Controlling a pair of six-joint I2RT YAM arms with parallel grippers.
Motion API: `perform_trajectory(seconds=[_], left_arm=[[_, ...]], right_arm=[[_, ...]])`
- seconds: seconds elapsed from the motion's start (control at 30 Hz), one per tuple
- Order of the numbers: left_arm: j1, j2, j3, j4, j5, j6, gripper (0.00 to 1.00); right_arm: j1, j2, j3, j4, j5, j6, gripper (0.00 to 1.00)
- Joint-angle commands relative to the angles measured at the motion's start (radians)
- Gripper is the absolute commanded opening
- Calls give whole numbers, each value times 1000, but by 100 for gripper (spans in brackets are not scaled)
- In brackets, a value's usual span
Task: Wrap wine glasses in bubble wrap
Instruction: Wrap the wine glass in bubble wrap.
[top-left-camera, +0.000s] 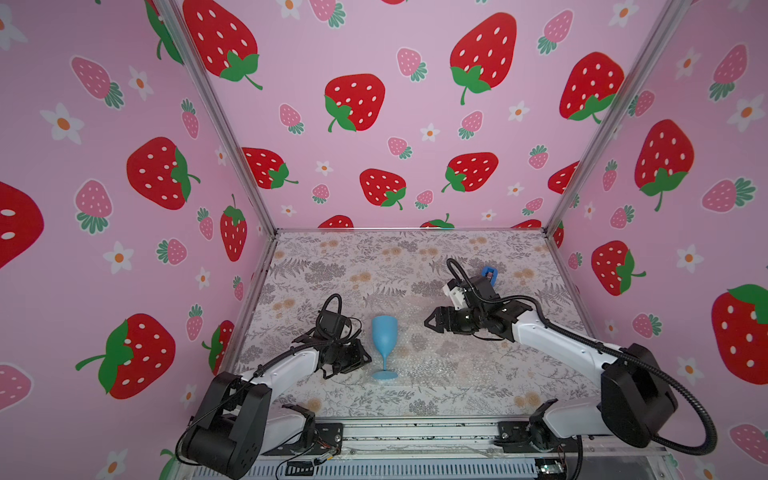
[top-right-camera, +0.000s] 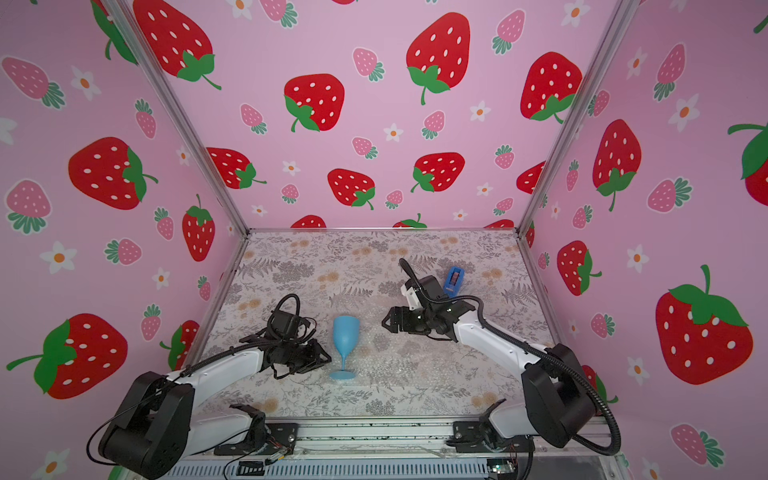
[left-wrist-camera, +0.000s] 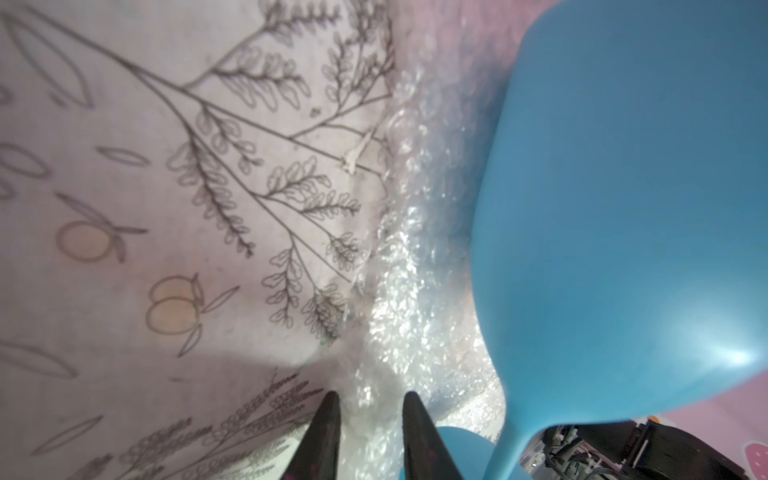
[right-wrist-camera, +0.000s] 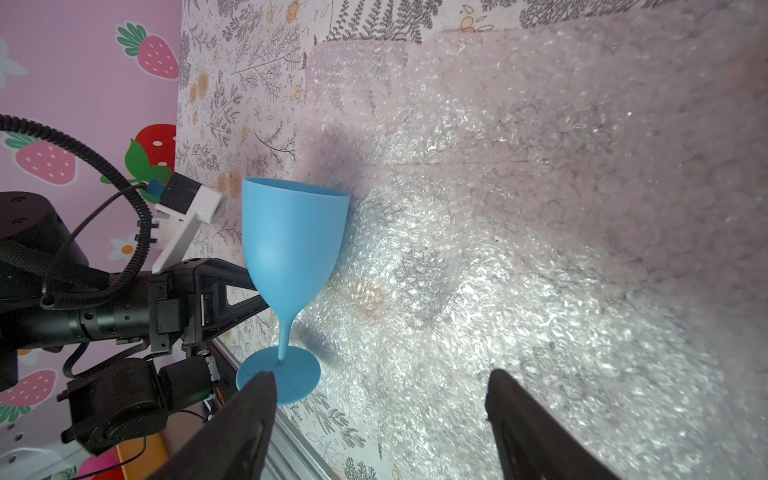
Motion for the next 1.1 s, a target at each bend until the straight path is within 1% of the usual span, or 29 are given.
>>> perform_trajectory(seconds=[0.0,0.17,0.27,0.3,0.33,0.47,0.53,0.87,1.07], left_arm=[[5,-3,2,27,35,-7,19],[5,-51,35,-2,39,14,11],[0,-86,49,-10,58,14,7],[-1,-96,55,-14,60,13,7],[-4,-109,62,-18,64,12,2],[-27,-142,122,-70,61,14,2],[-39,-146,152,-90,62,13,2],[-144,-128,254,-103,60,-27,2],[-200,-107,303,-99,45,-53,2]], right_arm=[[8,-19,-29,30,-15,41,81],[8,-35,-80,136,-84,86,81],[9,-47,-111,169,-96,111,81],[9,-49,-118,176,-96,117,81],[8,-50,-129,190,-99,126,81],[9,-20,-176,354,-178,210,82],[8,2,-183,388,-191,231,81],[1,58,-211,398,-122,216,82],[-9,42,-234,401,-98,213,82]])
